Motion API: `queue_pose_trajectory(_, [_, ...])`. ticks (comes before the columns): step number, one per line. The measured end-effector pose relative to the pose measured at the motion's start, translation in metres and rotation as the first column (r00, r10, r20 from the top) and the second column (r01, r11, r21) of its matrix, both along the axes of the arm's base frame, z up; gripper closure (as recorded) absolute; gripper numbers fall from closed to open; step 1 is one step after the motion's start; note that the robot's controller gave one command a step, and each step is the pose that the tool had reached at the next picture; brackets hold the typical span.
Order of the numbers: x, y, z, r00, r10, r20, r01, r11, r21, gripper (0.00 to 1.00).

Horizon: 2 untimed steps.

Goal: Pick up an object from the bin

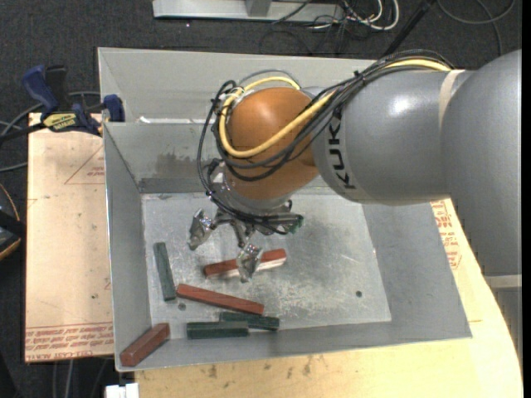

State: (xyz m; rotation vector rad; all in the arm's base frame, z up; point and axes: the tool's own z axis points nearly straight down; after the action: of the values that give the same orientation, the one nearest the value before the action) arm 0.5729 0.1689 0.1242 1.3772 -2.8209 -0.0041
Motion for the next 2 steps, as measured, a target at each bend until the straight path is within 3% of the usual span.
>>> queue_pose_trajectory(1, [0.001,0.0,0.003,1.0,-0.001,0.004,0.001,1.0,0.001,0.0])
queue_pose_trajectory(2, [0.013,-0.019,-0.047,0.969,0.245,0.007,-0.245,0.969,0.001,1.0])
